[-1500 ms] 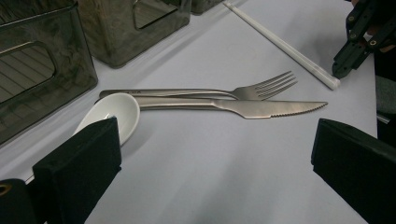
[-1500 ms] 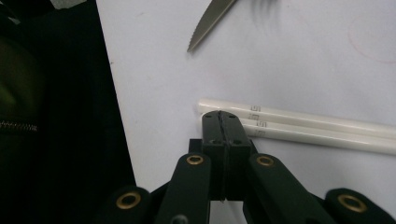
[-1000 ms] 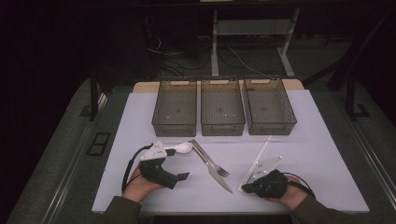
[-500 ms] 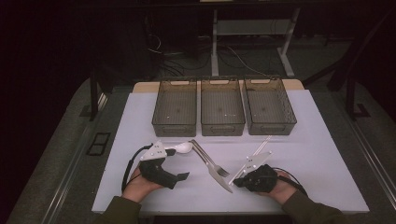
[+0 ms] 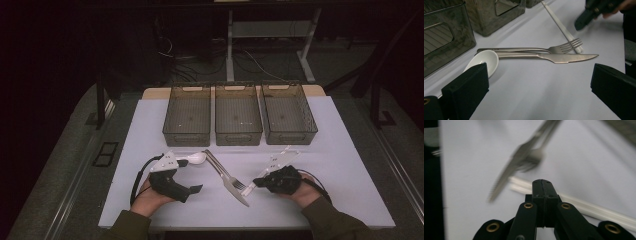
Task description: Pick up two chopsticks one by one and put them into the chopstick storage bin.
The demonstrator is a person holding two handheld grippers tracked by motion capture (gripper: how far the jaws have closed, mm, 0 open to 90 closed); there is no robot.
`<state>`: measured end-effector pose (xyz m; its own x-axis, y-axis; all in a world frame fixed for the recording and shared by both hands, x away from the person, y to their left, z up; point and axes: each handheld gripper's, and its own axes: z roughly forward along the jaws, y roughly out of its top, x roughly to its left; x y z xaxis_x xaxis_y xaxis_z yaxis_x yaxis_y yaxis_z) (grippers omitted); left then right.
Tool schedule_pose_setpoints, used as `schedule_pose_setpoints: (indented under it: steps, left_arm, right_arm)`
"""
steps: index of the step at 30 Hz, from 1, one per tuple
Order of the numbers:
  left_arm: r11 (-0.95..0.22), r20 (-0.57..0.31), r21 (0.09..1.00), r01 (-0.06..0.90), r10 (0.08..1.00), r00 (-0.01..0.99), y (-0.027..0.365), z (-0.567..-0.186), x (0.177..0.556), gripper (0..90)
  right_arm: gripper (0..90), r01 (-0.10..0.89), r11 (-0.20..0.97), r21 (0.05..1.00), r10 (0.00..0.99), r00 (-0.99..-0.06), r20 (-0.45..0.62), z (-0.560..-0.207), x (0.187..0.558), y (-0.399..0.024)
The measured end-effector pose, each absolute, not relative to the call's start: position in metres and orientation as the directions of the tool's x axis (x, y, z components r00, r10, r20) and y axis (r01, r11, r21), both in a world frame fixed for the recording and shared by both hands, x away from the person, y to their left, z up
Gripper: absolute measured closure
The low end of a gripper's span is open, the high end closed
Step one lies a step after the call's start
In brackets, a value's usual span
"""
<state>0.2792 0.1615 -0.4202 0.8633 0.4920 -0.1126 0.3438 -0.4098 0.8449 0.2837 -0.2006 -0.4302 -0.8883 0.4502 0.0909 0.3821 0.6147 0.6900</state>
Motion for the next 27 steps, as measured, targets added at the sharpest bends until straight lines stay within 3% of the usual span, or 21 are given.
schedule_pose_setpoints:
  steps: [10, 27]
  left_arm:
    - [-0.405, -0.12, 0.845, 0.35, 0.494, 0.861, 0.161, -0.421, 0.279, 0.8]
    - [-0.407, -0.119, 0.844, 0.349, 0.492, 0.863, 0.161, -0.422, 0.28, 0.8]
  right_arm:
    - [89.5, 0.522, 0.515, 0.68, 0.736, -0.676, -0.038, -0.429, 0.351, -0.267]
    - [89.5, 0.547, 0.507, 0.666, 0.773, -0.631, -0.07, -0.44, 0.378, -0.28]
